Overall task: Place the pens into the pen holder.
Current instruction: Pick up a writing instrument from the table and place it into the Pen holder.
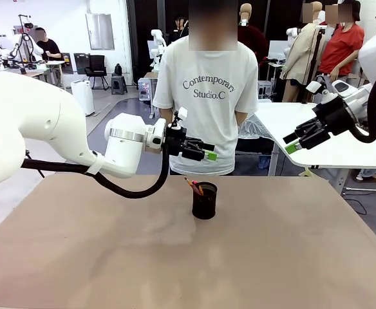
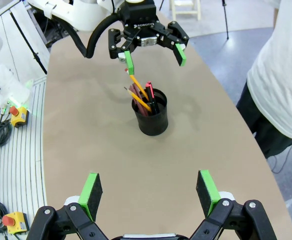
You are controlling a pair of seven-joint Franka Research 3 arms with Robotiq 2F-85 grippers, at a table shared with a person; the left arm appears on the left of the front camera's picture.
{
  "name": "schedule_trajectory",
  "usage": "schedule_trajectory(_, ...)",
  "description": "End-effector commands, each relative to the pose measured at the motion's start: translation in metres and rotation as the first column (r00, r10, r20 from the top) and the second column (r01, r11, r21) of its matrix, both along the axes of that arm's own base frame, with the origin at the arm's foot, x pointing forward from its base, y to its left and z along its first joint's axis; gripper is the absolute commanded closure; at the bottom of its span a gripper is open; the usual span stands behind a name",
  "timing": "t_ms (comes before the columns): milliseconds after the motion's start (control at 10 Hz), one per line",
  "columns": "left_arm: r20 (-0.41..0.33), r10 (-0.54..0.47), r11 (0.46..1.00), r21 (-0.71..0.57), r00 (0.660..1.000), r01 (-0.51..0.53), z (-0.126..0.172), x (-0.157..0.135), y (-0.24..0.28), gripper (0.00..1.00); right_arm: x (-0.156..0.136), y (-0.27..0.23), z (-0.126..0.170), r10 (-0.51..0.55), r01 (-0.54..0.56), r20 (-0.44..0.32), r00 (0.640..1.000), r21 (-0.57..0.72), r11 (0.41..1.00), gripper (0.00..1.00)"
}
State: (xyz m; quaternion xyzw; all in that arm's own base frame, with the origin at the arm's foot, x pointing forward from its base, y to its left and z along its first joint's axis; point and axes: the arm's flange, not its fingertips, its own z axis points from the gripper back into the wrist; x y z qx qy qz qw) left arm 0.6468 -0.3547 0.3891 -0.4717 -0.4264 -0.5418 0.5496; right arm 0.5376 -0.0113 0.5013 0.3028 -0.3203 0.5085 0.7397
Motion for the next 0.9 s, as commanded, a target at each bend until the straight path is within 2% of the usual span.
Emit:
schedule_trajectory(0, -0.010, -0.023, 1.000, -0.014, 1.000, 0.023, 0.000, -0.001, 0.000, 0.00, 0.000, 0.000, 0.002, -0.005, 0.005, -0.003, 1.000, 0.001, 1.000, 0.00)
schedule_trajectory(400, -0.007, -0.013, 1.000, -0.005, 1.000, 0.013, -0.002, -0.001, -0.002, 0.00, 0.000, 0.000, 0.002, -0.005, 0.005, -0.003, 1.000, 0.001, 1.000, 0.00)
schedule_trajectory(700, 0.002, -0.006, 0.990, 0.142, 1.000, 0.005, 0.024, -0.018, 0.035, 0.00, 0.000, 0.000, 0.002, -0.005, 0.005, -0.003, 1.000, 0.001, 1.000, 0.00)
schedule_trajectory(800, 0.025, -0.001, 0.983, 0.181, 1.000, -0.003, 0.032, -0.022, 0.045, 0.00, 0.000, 0.000, 0.002, -0.005, 0.005, -0.003, 1.000, 0.001, 1.000, 0.00)
